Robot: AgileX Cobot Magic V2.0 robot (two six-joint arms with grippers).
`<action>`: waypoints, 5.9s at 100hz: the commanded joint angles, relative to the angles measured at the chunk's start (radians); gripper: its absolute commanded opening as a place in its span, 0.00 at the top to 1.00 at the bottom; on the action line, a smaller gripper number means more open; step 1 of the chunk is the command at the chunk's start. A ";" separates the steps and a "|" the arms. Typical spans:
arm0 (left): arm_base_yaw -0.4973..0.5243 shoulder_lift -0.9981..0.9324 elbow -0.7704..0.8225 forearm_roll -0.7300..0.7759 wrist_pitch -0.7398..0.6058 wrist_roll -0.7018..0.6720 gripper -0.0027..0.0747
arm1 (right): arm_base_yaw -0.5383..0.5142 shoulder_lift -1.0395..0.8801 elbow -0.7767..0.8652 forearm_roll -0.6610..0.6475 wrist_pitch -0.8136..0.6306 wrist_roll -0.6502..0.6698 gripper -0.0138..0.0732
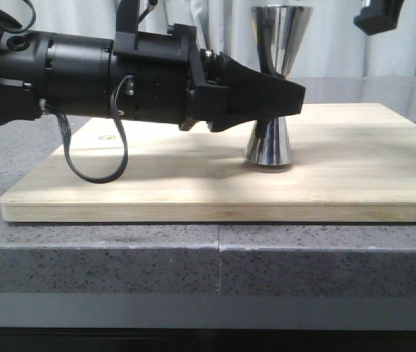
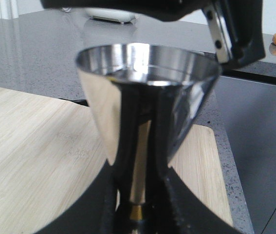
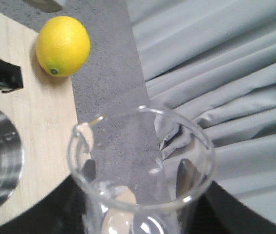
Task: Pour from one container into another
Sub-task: 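Tilt the glass beaker upright with the right gripper, ending the pour, then lower the glass beaker with the right gripper onto the board, then open the right gripper, release the beaker and raise away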
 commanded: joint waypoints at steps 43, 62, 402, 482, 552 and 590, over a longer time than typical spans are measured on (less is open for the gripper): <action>0.001 -0.060 -0.027 -0.049 -0.082 -0.008 0.99 | -0.133 0.024 -0.035 0.456 -0.064 0.008 0.59; 0.001 -0.060 -0.027 -0.049 -0.091 -0.008 0.99 | -0.205 0.076 -0.035 0.642 -0.151 0.008 0.59; 0.061 -0.108 -0.029 -0.040 -0.073 -0.009 0.99 | -0.214 0.489 0.121 0.850 -0.664 0.084 0.22; 0.063 -0.108 -0.029 -0.040 -0.055 -0.009 0.99 | -0.214 0.420 0.121 0.850 -0.791 0.084 0.22; 0.141 -0.108 -0.029 -0.068 -0.028 -0.009 0.99 | -0.214 0.212 0.118 0.856 -0.797 0.084 0.22; 0.179 -0.093 -0.029 -0.094 -0.030 0.019 0.99 | -0.214 0.163 0.118 0.856 -0.797 0.086 0.22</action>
